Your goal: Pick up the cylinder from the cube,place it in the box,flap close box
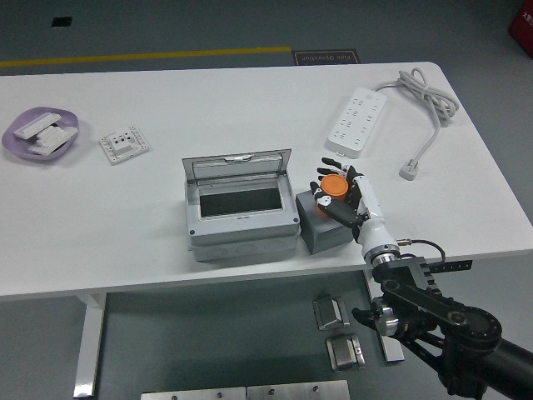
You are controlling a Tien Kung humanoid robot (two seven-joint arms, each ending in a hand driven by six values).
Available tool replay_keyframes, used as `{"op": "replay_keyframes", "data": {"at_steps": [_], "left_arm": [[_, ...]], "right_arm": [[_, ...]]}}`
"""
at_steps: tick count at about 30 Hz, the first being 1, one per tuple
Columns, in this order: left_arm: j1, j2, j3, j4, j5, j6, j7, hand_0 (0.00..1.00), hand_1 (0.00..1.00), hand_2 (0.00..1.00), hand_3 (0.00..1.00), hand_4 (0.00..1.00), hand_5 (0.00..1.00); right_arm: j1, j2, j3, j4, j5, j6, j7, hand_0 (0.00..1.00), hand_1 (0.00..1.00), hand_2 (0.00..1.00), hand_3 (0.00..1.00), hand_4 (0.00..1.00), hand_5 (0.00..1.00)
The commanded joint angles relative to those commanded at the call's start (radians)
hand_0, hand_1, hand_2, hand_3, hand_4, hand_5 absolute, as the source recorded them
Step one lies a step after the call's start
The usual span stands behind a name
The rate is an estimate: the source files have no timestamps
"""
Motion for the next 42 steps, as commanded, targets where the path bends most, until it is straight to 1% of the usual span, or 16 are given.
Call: {"op": "replay_keyframes", "data": {"at_steps": [3, 4, 9, 10, 15, 16, 21, 22, 26, 30, 34, 37, 39, 42], "left_arm": [[0.000, 0.000, 0.000, 0.000, 0.000, 0.001, -0.001, 0.998, 0.991, 0.998, 0.986, 0.976, 0.753], [0.000, 0.000, 0.000, 0.000, 0.000, 0.001, -0.002, 0.998, 0.988, 0.993, 0.980, 0.975, 0.751], [-0.001, 0.000, 0.001, 0.000, -0.002, 0.002, -0.005, 0.998, 0.988, 0.993, 0.980, 0.975, 0.751], [-0.001, 0.000, 0.001, 0.000, -0.003, 0.003, -0.006, 0.998, 0.984, 0.989, 0.979, 0.976, 0.752], [-0.002, 0.000, 0.002, 0.000, -0.004, 0.004, -0.009, 0.998, 0.984, 0.989, 0.979, 0.976, 0.752], [-0.002, 0.000, 0.002, 0.000, -0.004, 0.005, -0.010, 0.998, 0.983, 0.989, 0.978, 0.975, 0.751], [0.000, 0.001, 0.004, 0.000, -0.007, 0.010, -0.017, 0.998, 0.983, 0.989, 0.978, 0.975, 0.751], [0.000, 0.001, 0.005, 0.000, -0.009, 0.010, -0.019, 0.997, 0.981, 0.989, 0.977, 0.976, 0.749], [0.001, 0.001, 0.009, 0.000, -0.014, 0.013, -0.023, 0.997, 0.981, 0.989, 0.977, 0.976, 0.749], [0.000, 0.003, 0.013, 0.000, -0.020, 0.014, -0.025, 0.994, 0.979, 0.987, 0.973, 0.975, 0.746], [-0.001, 0.004, 0.019, 0.001, -0.025, 0.015, -0.026, 0.989, 0.976, 0.983, 0.967, 0.974, 0.745], [-0.002, 0.004, 0.024, 0.001, -0.029, 0.014, -0.027, 0.989, 0.976, 0.983, 0.967, 0.974, 0.745], [-0.001, 0.005, 0.027, 0.001, -0.031, 0.014, -0.027, 0.987, 0.974, 0.977, 0.965, 0.972, 0.745], [-0.001, 0.007, 0.030, 0.002, -0.033, 0.014, -0.027, 0.987, 0.974, 0.977, 0.965, 0.972, 0.745]], "right_arm": [[0.000, -0.001, -0.001, 0.005, -0.004, -0.009, -0.003, 0.676, 0.616, 0.597, 0.633, 0.217, 0.002], [0.000, -0.001, -0.002, 0.007, -0.008, -0.014, -0.006, 0.439, 0.410, 0.408, 0.428, 0.002, 0.002], [0.002, -0.002, -0.008, 0.014, -0.027, -0.023, -0.016, 0.439, 0.410, 0.408, 0.428, 0.002, 0.002], [0.003, -0.003, -0.009, 0.016, -0.030, -0.023, -0.016, 0.338, 0.260, 0.292, 0.282, 0.002, 0.002], [0.007, -0.004, -0.009, 0.024, -0.051, -0.023, -0.010, 0.338, 0.260, 0.292, 0.282, 0.002, 0.002], [0.009, -0.004, -0.007, 0.026, -0.057, -0.023, -0.008, 0.291, 0.180, 0.212, 0.216, 0.002, 0.002], [0.023, 0.001, 0.005, 0.024, -0.086, -0.023, -0.008, 0.291, 0.180, 0.212, 0.216, 0.002, 0.002], [0.026, 0.002, 0.007, 0.024, -0.094, -0.023, -0.010, 0.280, 0.165, 0.191, 0.212, 0.002, 0.002], [0.050, 0.003, 0.002, 0.040, -0.167, -0.023, -0.049, 0.280, 0.165, 0.191, 0.212, 0.002, 0.002], [0.089, 0.007, -0.033, 0.068, -0.266, -0.023, -0.130, 0.280, 0.164, 0.192, 0.209, 0.002, 0.002], [0.133, 0.023, -0.084, 0.101, -0.391, -0.022, -0.229, 0.276, 0.165, 0.194, 0.211, 0.002, 0.002], [0.164, 0.036, -0.122, 0.118, -0.491, -0.009, -0.305, 0.276, 0.165, 0.194, 0.211, 0.002, 0.002], [0.186, 0.043, -0.147, 0.120, -0.544, -0.003, -0.344, 0.264, 0.163, 0.194, 0.209, 0.002, 0.002], [0.219, 0.053, -0.182, 0.112, -0.608, 0.002, -0.378, 0.264, 0.163, 0.194, 0.209, 0.002, 0.002]]}}
